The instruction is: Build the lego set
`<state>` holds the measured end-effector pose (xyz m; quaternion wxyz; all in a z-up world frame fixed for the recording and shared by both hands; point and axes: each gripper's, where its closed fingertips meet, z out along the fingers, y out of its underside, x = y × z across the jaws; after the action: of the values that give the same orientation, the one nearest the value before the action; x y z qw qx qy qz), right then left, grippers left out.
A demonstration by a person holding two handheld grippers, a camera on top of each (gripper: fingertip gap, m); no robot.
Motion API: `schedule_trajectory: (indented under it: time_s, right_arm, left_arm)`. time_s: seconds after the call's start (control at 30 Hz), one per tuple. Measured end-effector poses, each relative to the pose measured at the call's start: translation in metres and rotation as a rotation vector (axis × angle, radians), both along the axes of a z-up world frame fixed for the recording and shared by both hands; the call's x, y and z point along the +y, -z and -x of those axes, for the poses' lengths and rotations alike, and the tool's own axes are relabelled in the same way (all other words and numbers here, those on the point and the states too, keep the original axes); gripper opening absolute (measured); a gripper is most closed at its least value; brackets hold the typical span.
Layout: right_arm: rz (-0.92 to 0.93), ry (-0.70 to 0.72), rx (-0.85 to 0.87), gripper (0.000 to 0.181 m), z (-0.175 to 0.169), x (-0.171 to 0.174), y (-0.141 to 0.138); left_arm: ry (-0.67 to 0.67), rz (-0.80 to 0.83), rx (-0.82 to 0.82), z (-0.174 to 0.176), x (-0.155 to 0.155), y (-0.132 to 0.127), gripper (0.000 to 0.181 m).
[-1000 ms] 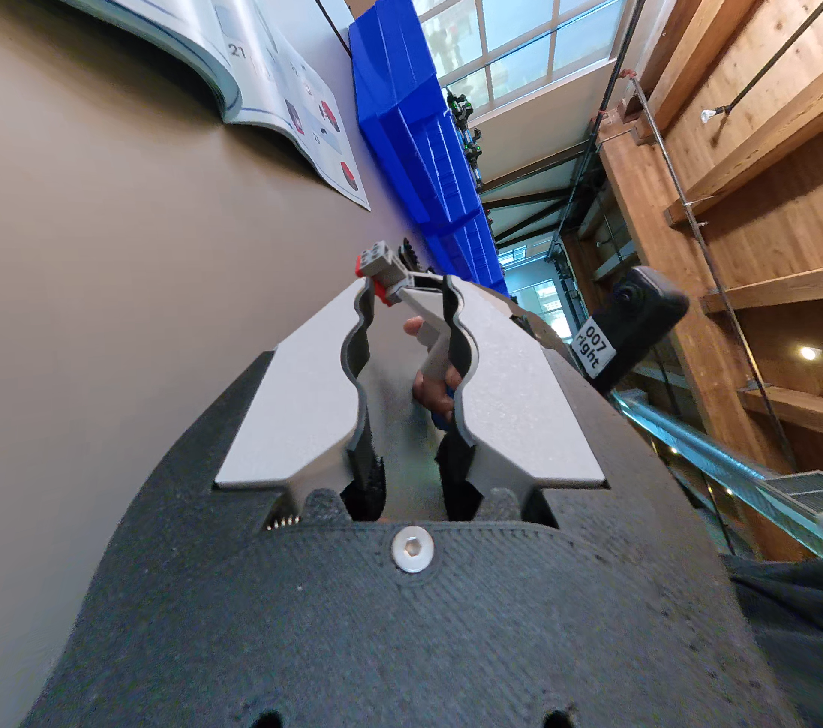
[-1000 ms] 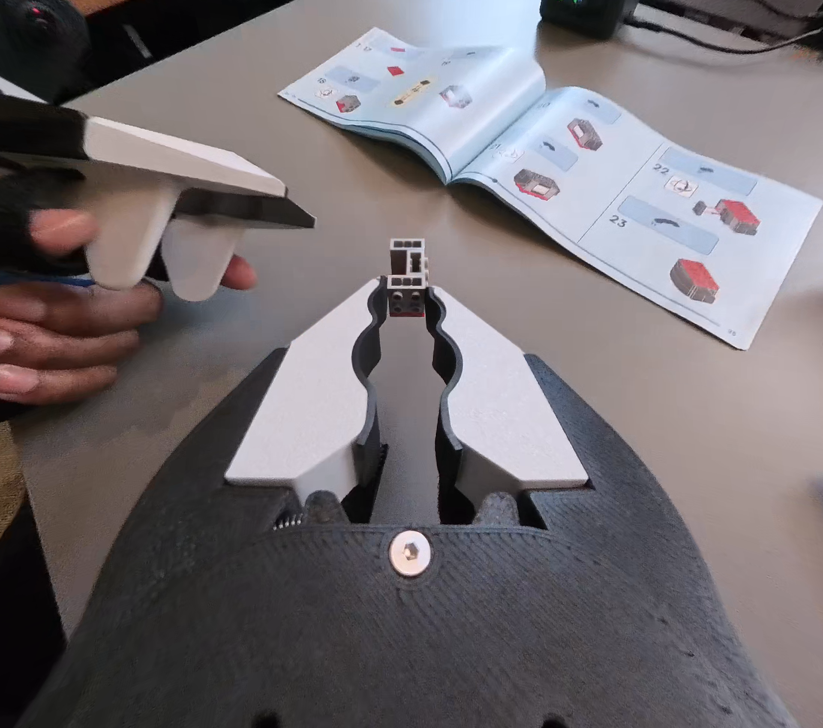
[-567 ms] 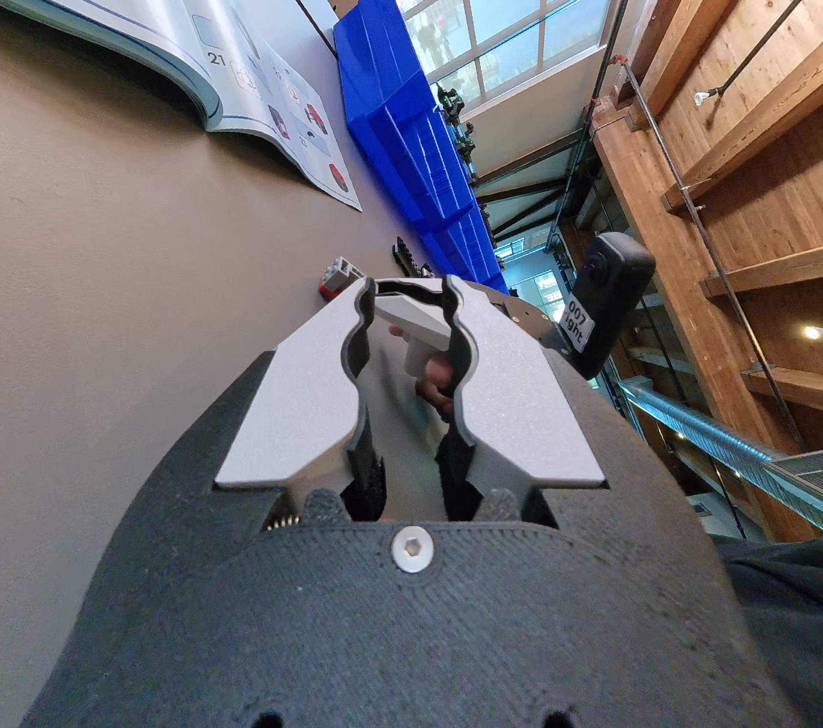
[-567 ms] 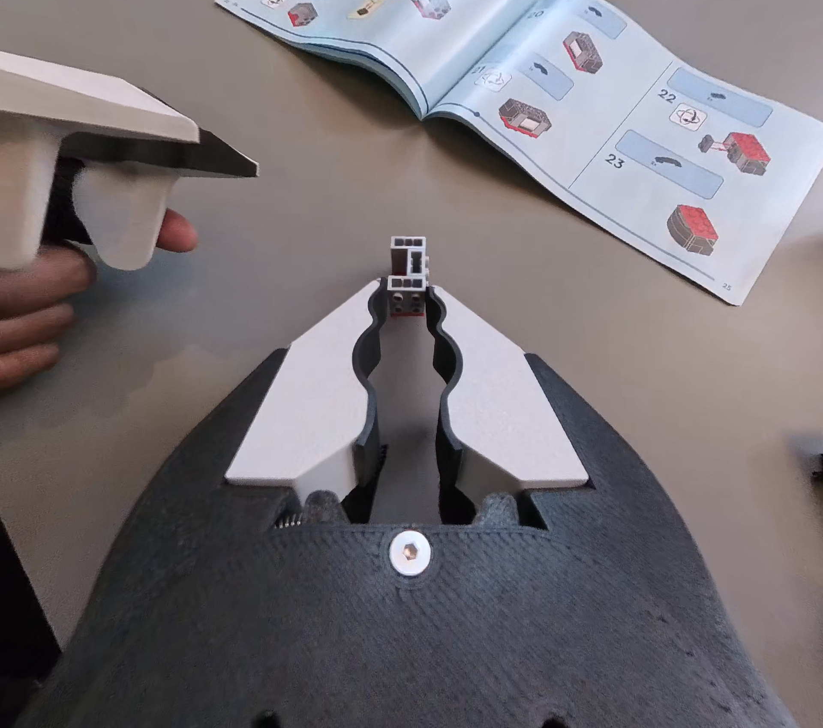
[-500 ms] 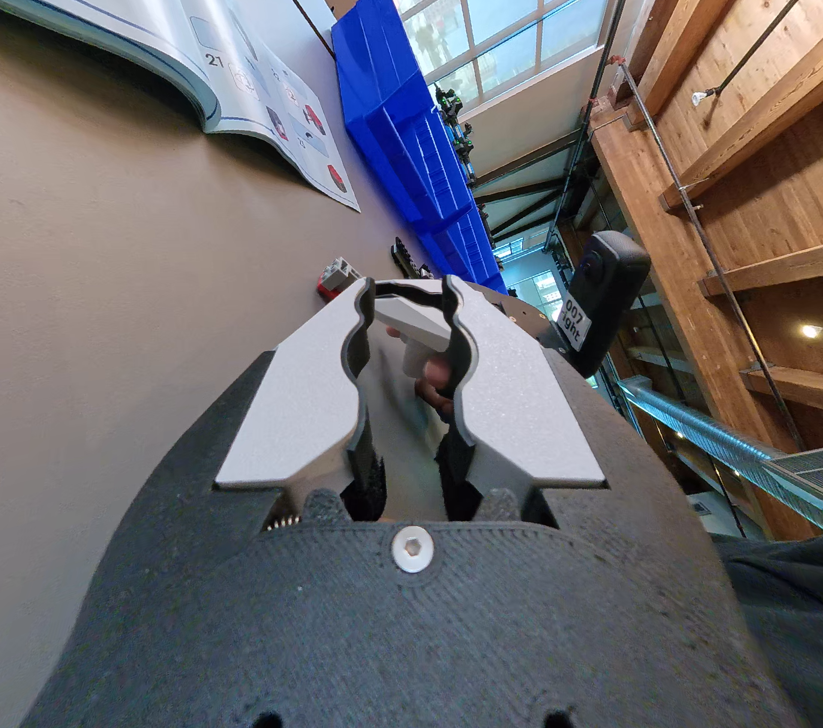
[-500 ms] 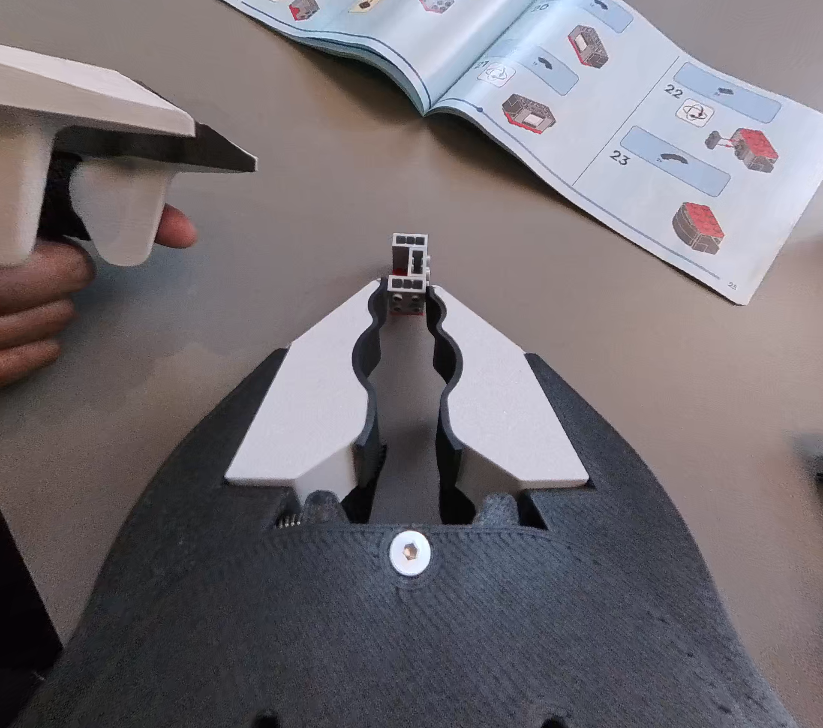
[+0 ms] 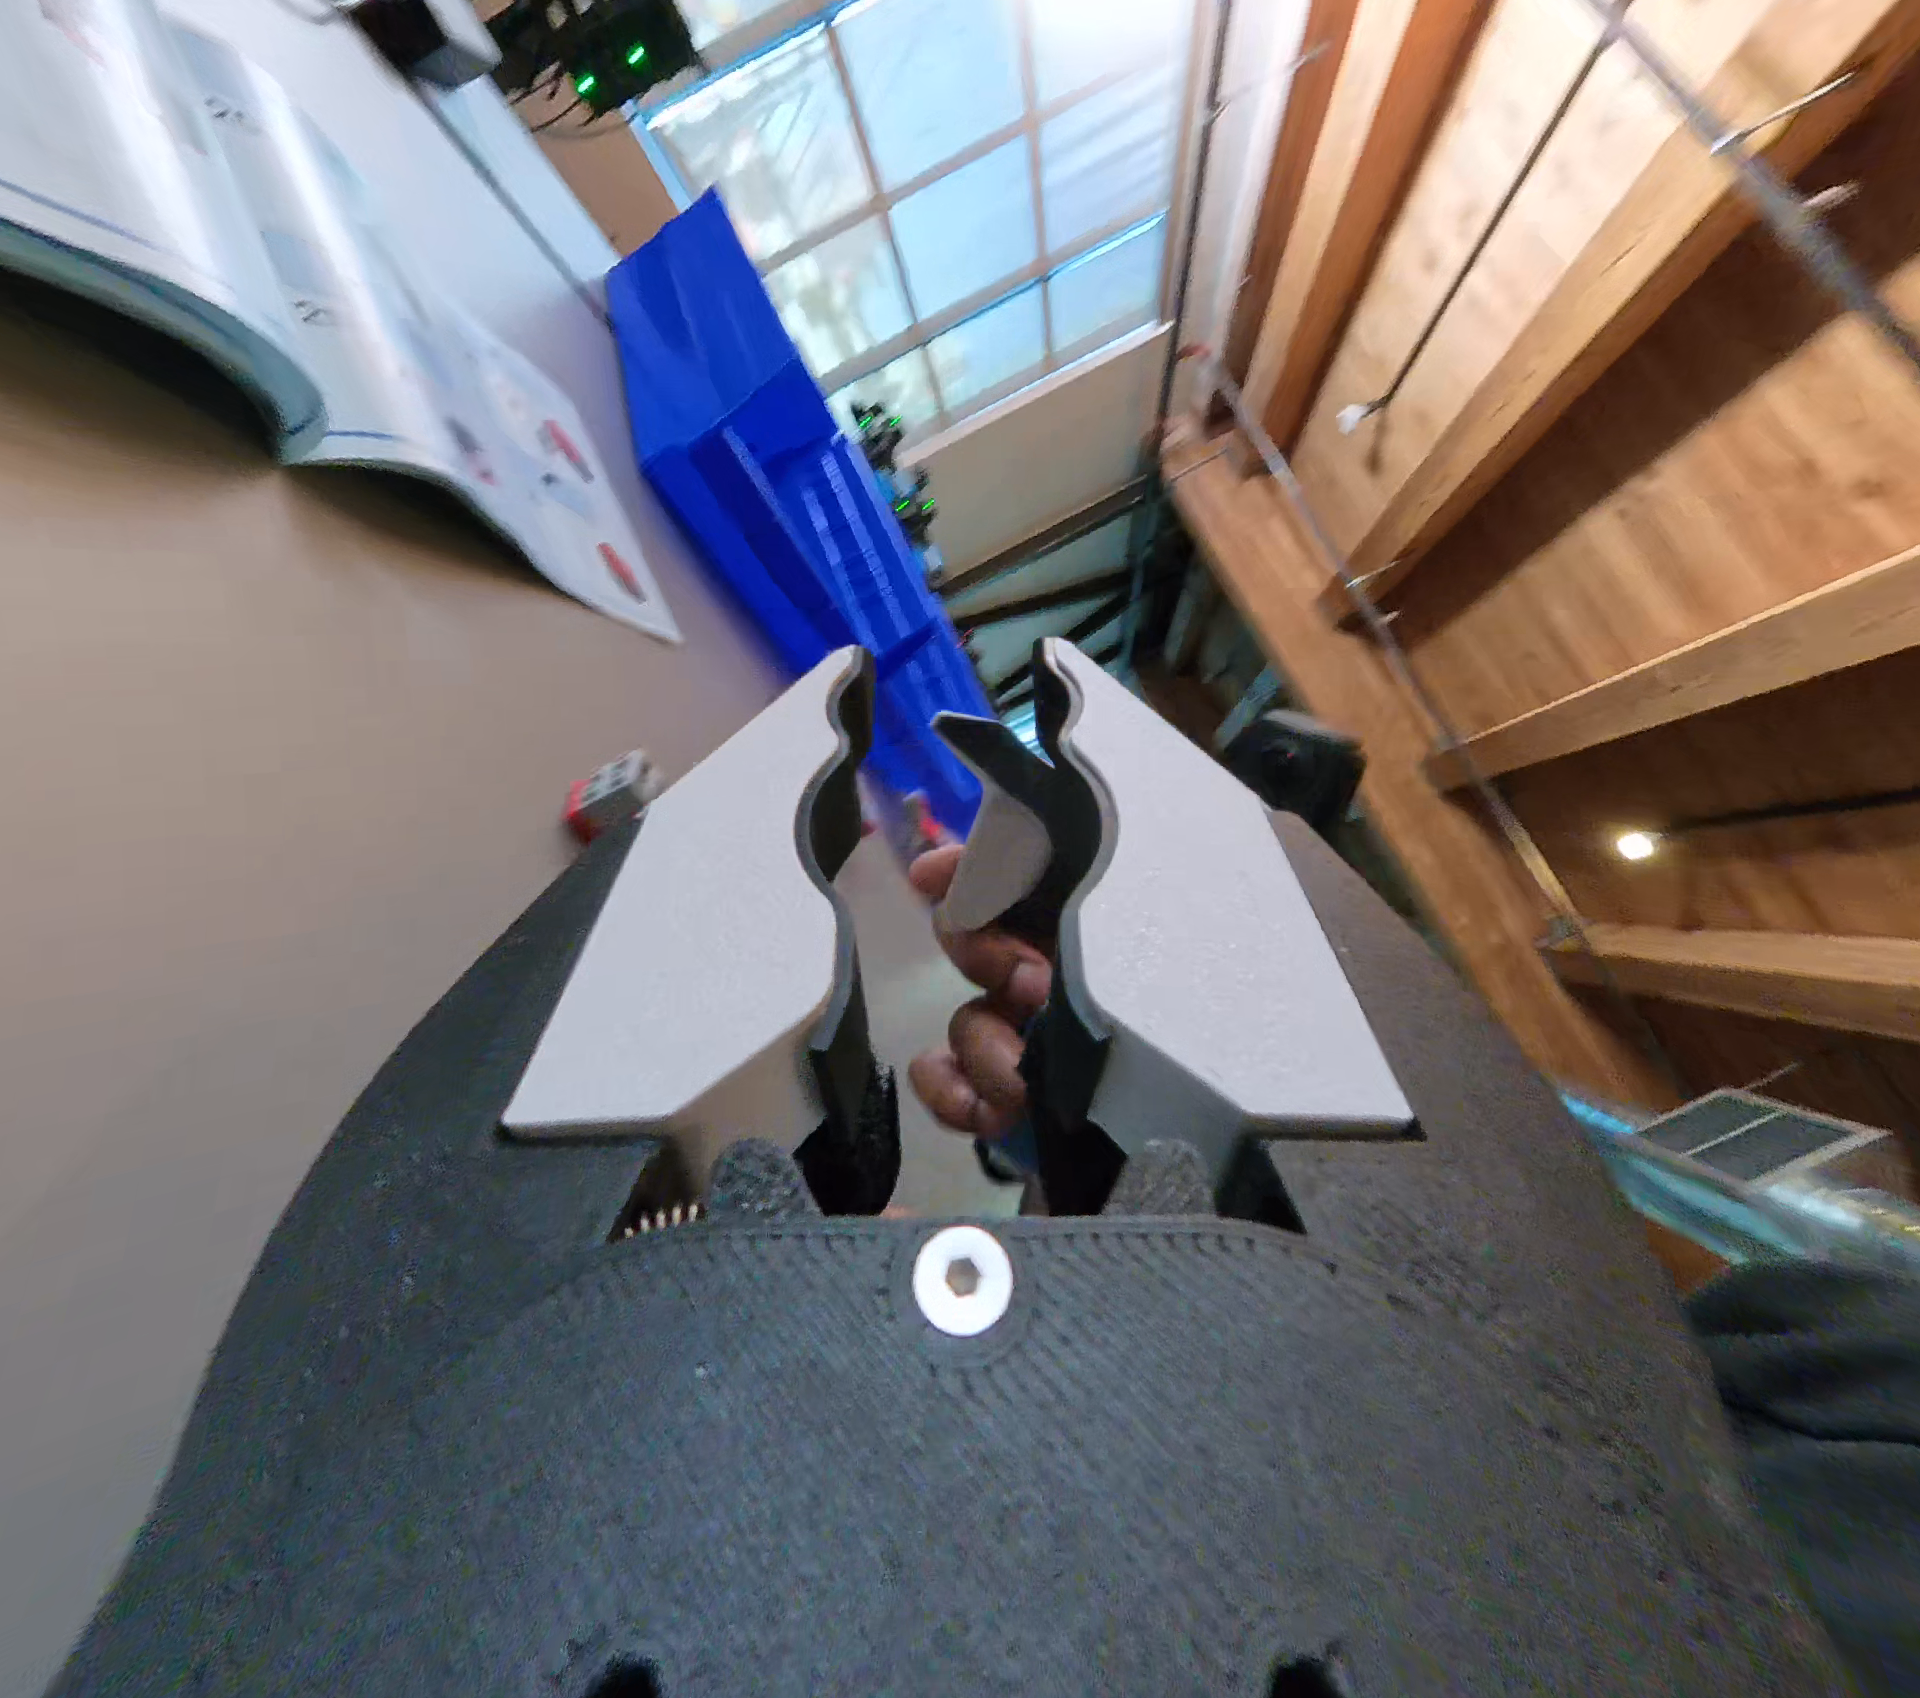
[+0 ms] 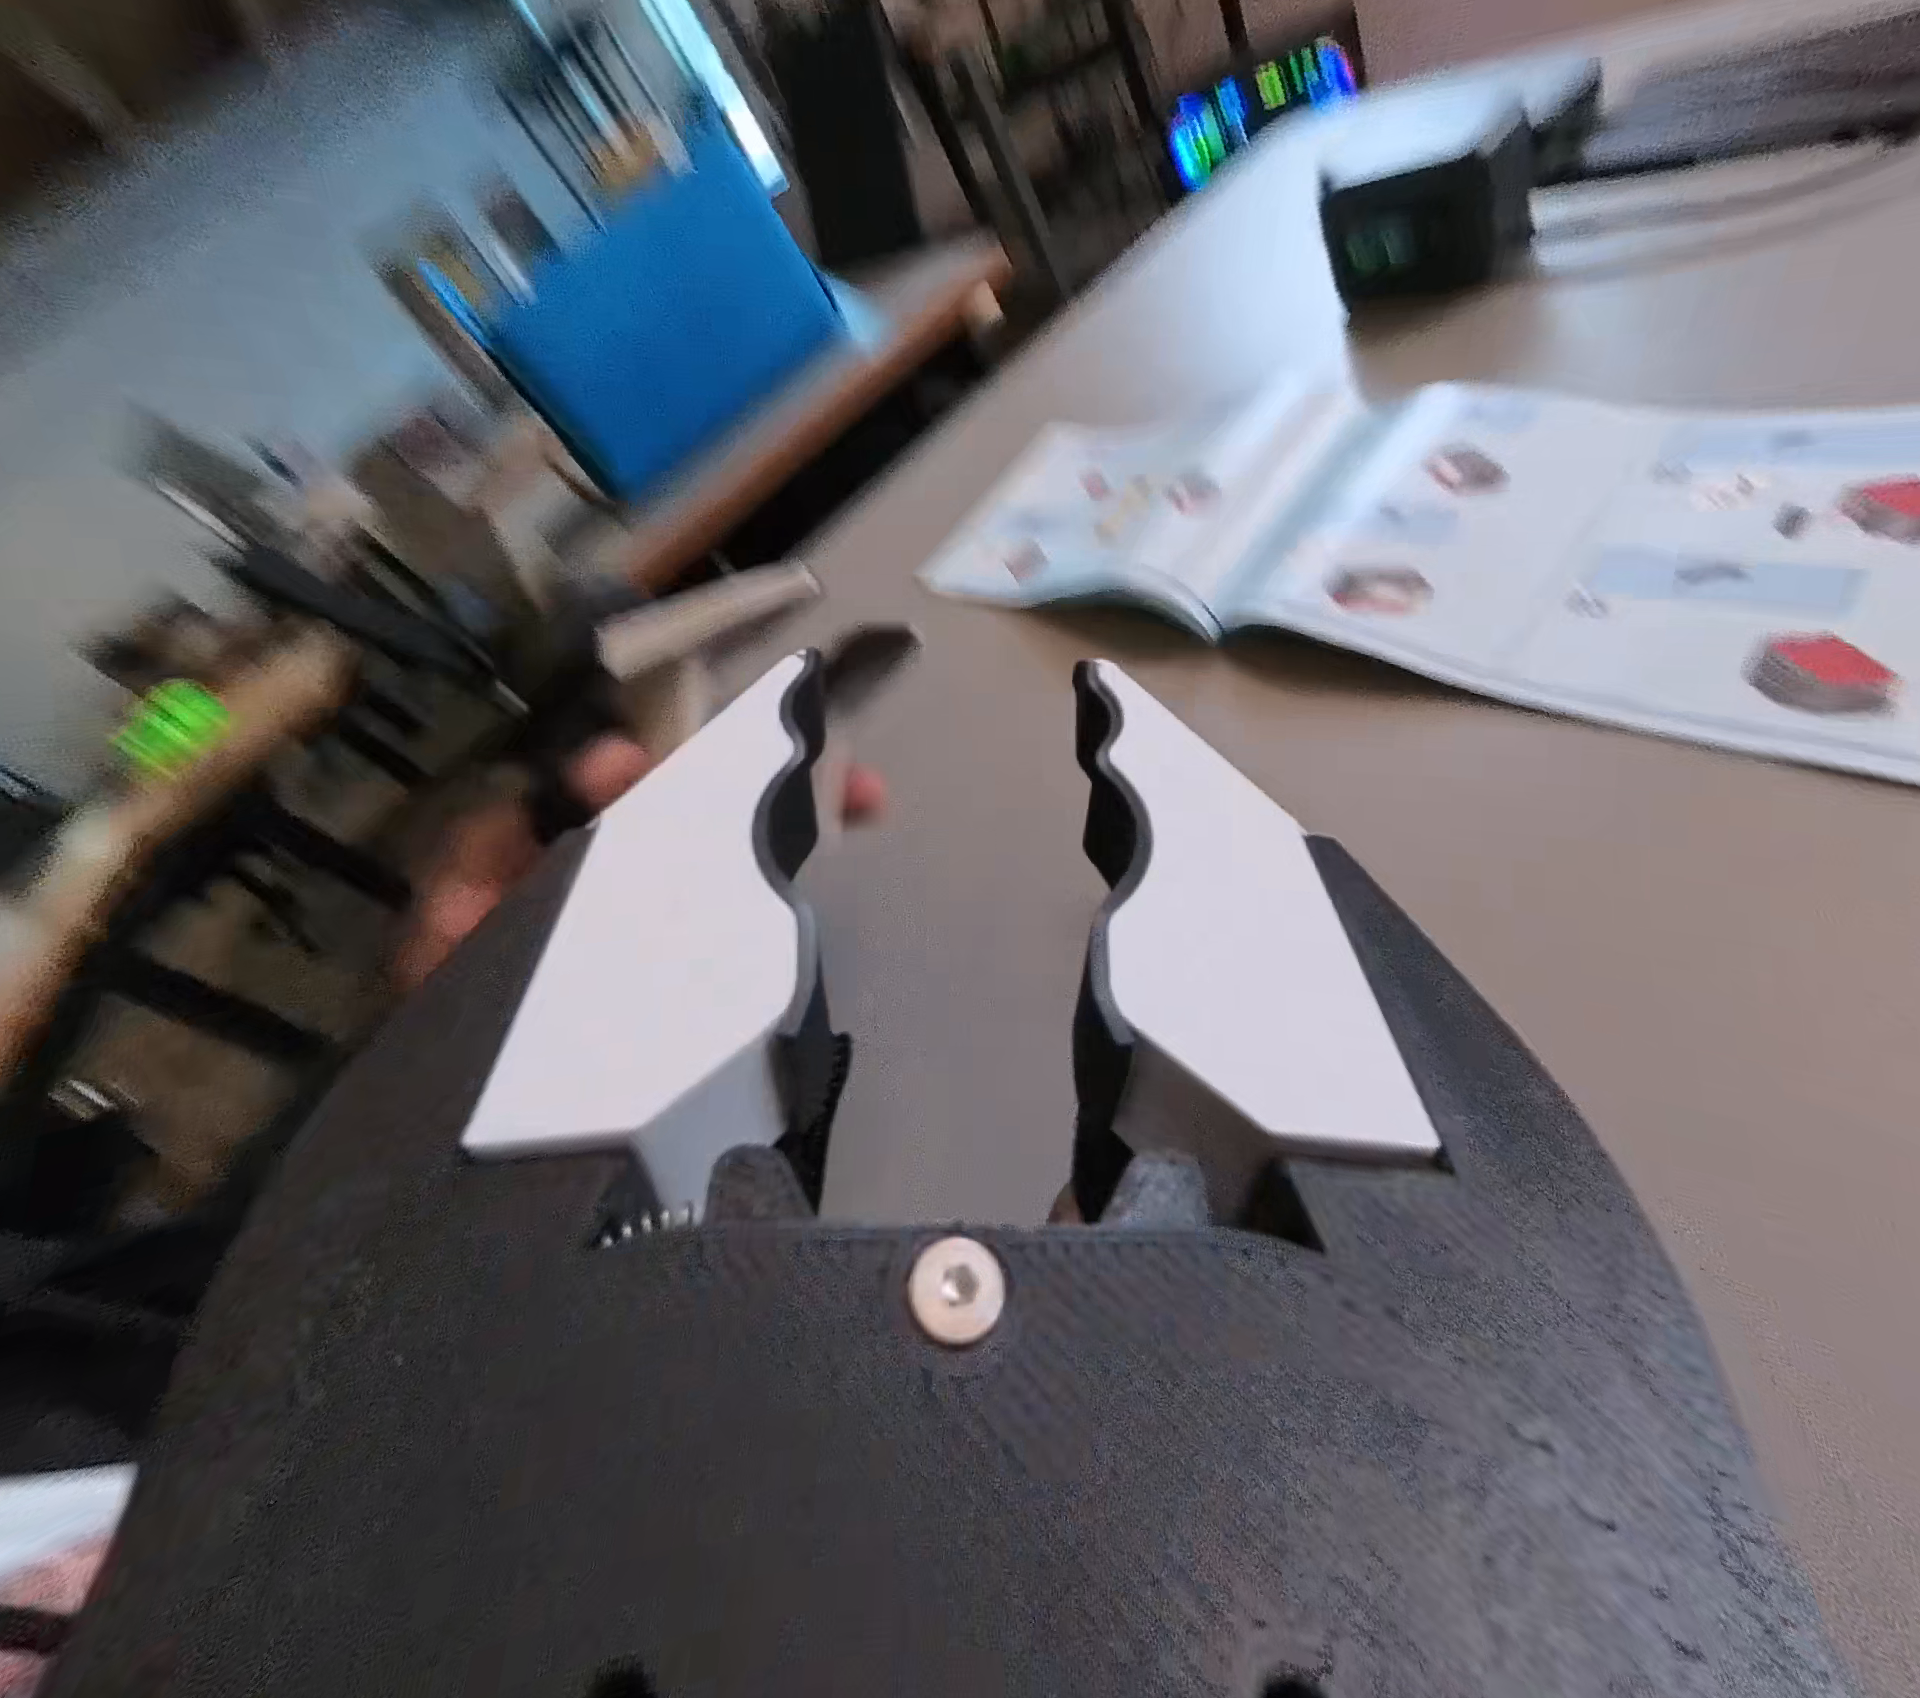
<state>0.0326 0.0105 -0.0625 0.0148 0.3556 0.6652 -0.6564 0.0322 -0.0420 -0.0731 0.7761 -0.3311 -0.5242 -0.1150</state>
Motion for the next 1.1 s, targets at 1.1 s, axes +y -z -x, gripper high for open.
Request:
schedule_trajectory:
  time_s: [1.1]
  right_arm:
    - [0.943, 0.030, 0.055, 0.042, -0.010, 0.030, -0.134]
  left_arm:
    - [0.106, -0.241, 0.203, -0.028, 0.077, -0.047, 0.025]
